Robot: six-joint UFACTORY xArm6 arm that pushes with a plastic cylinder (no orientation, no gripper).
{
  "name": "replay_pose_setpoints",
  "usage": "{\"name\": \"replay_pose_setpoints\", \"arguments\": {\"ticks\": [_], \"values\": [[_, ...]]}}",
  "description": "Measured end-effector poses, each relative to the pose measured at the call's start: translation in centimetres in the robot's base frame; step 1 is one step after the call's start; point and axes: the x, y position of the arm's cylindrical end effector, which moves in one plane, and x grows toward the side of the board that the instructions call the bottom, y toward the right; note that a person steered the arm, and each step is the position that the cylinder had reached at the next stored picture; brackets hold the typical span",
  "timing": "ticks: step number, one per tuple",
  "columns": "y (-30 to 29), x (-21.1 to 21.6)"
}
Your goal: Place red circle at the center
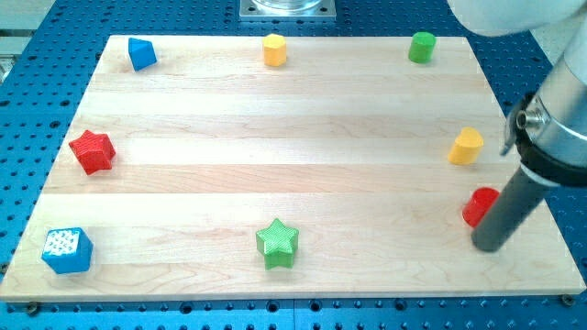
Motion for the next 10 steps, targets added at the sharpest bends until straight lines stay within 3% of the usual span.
{"name": "replay_pose_setpoints", "arguments": {"ticks": [1,2,3,5,6,7,8,9,10], "values": [[0.0,-1.7],[4.0,-0.4],[3.9,-3.5],[-5.7,-5.7],[-7.6,-12.6],[-10.3,-14.9],[-5.5,-14.0],[-5.9,-10.4],[-11.0,-9.2]]}}
